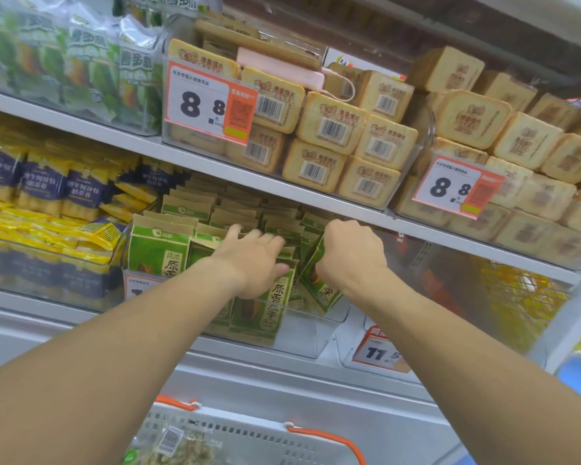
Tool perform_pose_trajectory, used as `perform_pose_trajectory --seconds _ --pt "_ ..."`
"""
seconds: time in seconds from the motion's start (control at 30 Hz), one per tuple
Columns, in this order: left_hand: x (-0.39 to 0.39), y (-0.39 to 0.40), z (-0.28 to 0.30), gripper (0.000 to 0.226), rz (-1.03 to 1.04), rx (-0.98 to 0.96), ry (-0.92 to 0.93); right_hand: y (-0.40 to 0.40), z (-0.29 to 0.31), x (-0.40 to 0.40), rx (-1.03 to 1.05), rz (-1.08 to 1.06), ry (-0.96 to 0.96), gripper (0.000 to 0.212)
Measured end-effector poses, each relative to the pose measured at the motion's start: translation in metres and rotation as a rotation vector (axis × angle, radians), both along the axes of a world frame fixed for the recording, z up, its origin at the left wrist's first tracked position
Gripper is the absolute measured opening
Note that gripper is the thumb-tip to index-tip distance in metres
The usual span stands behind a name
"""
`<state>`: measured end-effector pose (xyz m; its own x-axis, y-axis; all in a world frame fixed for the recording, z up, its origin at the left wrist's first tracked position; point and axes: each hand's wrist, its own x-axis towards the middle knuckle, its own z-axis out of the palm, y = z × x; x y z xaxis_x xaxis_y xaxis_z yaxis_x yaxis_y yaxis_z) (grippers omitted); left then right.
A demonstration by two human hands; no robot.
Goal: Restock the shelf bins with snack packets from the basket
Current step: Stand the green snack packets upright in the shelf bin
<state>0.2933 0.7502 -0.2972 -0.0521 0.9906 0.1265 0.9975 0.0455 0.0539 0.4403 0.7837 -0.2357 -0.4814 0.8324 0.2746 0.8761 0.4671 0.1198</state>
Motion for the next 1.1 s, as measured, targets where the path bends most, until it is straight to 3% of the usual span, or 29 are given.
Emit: perform_pose_trajectory --seconds 0.17,0.37,0.57,0.8,1.0,1.1 --pt "0.0 0.005 -0.002 0.05 -0.005 0.018 -0.034 0.0 0.003 -0.003 0.046 0.001 -0.023 0.031" --pt "-0.001 0.002 -0.003 0.053 -0.017 0.013 -0.029 0.032 -0.025 0.003 -0.165 -0.023 0.071 0.02" --pt "-0.002 0.005 -0.005 0.058 -0.008 0.033 -0.053 0.043 -0.022 0.008 -0.259 0.088 -0.011 0.037" --pt "-0.004 0.006 -0.001 0.06 -0.017 0.024 -0.139 0.057 -0.028 0.015 -0.311 0.189 0.022 0.016" --pt "-0.005 0.007 -0.003 0.059 -0.016 0.03 -0.128 0.073 -0.024 -0.005 -0.324 0.147 -0.205 0.053" --pt "-0.005 0.007 -0.005 0.057 -0.02 0.049 -0.129 0.086 -0.034 -0.011 -0.314 0.115 -0.172 0.067"
